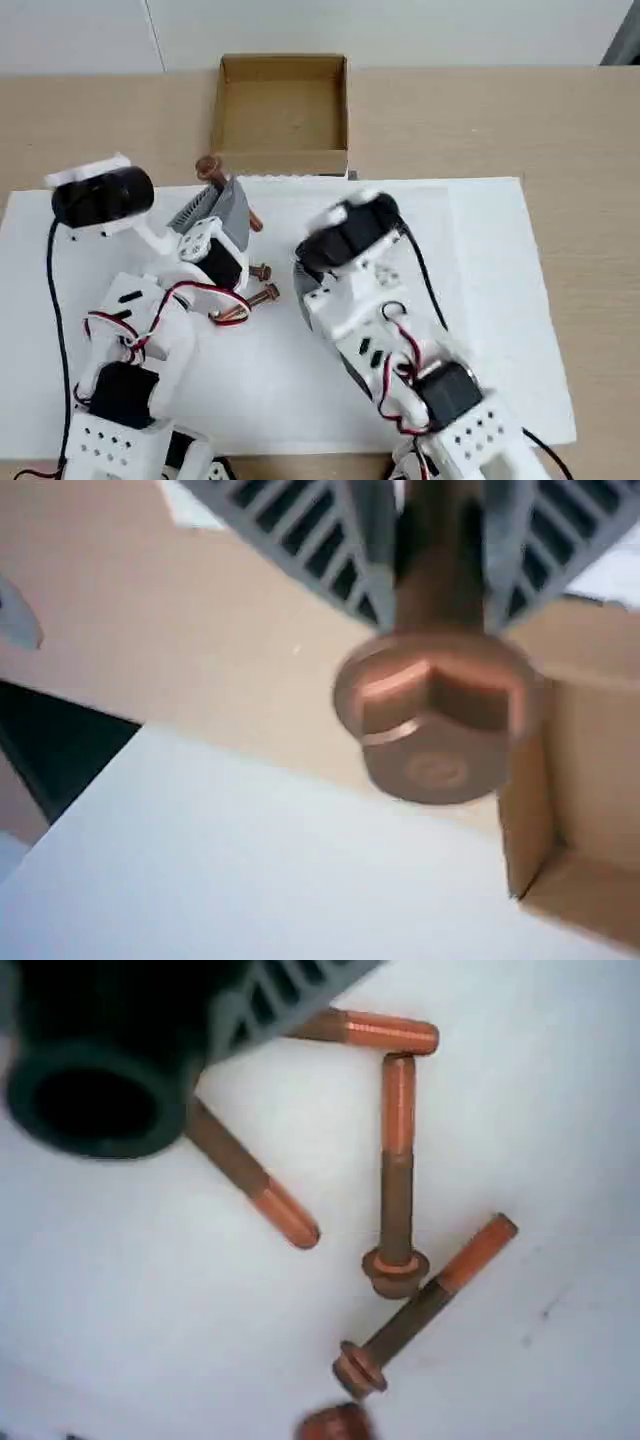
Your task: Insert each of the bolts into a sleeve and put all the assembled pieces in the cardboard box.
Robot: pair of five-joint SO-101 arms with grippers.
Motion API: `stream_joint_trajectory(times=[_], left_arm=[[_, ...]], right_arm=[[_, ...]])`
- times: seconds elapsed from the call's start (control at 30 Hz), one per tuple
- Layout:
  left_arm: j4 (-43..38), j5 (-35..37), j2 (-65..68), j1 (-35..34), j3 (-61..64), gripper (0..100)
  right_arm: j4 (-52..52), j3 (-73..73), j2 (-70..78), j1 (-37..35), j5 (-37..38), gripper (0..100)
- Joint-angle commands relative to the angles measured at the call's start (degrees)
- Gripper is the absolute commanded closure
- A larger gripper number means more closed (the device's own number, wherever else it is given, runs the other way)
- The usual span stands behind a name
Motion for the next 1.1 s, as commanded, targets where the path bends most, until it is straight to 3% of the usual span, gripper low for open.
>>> stream_joint_trajectory(times=[0.0,0.33,0.57,1.07], left_arm=[[-1.8,0.4,-3.0,0.5,1.2,100],[-2.4,6.4,-9.5,4.2,5.5,100],[-2.4,6.4,-14.5,9.3,9.4,100],[-2.0,1.8,-16.3,9.9,11.6,100]], right_arm=[[-5.4,5.0,-6.5,-0.6,3.7,99.5],[-9.6,16.3,-18.0,-2.8,6.1,99.5],[-9.6,16.7,-18.9,-5.4,8.5,99.5],[-9.5,14.5,-19.0,-5.4,10.1,99.5]])
